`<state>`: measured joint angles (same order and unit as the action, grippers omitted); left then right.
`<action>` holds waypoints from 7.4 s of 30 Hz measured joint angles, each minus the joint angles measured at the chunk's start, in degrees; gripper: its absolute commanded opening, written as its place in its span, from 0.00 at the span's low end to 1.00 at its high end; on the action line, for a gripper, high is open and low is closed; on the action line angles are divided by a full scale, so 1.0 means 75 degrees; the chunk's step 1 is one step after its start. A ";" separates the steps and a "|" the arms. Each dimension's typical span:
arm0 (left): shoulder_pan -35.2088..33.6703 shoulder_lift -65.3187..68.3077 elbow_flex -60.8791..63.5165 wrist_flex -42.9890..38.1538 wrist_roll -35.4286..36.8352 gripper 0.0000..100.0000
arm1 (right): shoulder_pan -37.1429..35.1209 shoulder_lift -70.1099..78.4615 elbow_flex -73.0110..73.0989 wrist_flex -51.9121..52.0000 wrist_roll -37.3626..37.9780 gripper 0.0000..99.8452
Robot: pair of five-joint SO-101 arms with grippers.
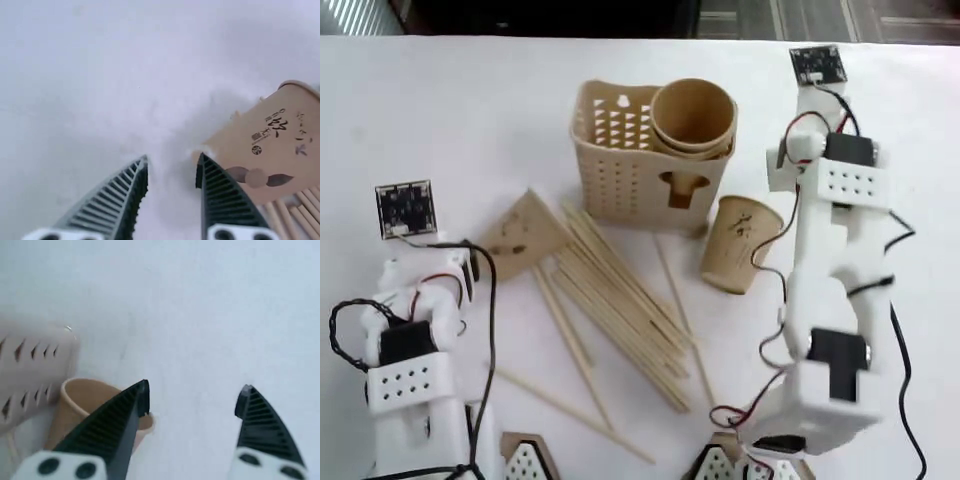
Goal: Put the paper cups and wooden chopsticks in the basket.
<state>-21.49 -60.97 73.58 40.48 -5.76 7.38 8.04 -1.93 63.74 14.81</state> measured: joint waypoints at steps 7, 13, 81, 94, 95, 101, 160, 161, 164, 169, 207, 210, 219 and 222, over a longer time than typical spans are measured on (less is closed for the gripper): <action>0.0000 0.0000 0.0000 0.0000 0.0000 0.17 | -0.0176 0.0973 0.0000 -0.0070 -0.0070 0.28; 0.0000 0.0000 0.0000 0.0000 0.0000 0.17 | -0.0164 0.0973 0.0000 0.1512 -0.0070 0.28; 0.0000 0.0000 0.0000 0.0000 0.0000 0.17 | -0.0117 -0.4982 0.5521 0.2649 0.2766 0.22; 0.0000 0.0000 0.0000 0.0000 0.0000 0.17 | -0.0926 -0.5005 0.5744 0.2661 0.2848 0.02; 0.0000 0.0000 0.0000 0.0000 0.0000 0.17 | -0.0914 -0.5005 0.5720 0.2696 0.2966 0.02; 0.0000 0.0000 0.0000 0.0000 0.0000 0.17 | -0.0656 -0.5005 0.4724 0.3645 0.3786 0.02; 0.0000 0.0000 0.0434 -0.0715 -0.0211 0.17 | -0.1196 -0.7021 0.5415 0.2755 0.4630 0.02; 0.0000 0.0000 0.0434 -0.0715 -0.0211 0.17 | -0.1172 -0.7256 0.5357 0.2989 0.4829 0.02; 0.0000 0.0000 0.0434 -0.0715 -0.0211 0.17 | -0.0821 -0.7807 0.5040 0.3388 0.5193 0.02; 0.0000 0.0000 0.0434 -0.0715 -0.0211 0.17 | -0.0387 -0.8369 0.4161 0.3470 0.5298 0.02; 0.0000 0.0000 0.0516 -0.0715 -0.0211 0.17 | -0.3587 -0.2637 -0.2661 0.2040 0.4044 0.03; 0.0000 0.0000 0.0516 -0.0715 -0.0211 0.17 | -0.3587 -0.2251 -0.2661 0.2098 0.3997 0.12; 0.0000 0.0000 0.0516 -0.0715 -0.0211 0.17 | -0.3587 -0.2309 -0.4431 0.3540 0.2778 0.19; 0.0000 0.0000 0.0516 -0.0715 -0.0211 0.17 | -0.3587 -0.2497 -0.5017 0.4360 0.2731 0.12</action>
<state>-21.49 -60.97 77.45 35.12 -7.34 -19.52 -10.68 -39.56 96.44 35.30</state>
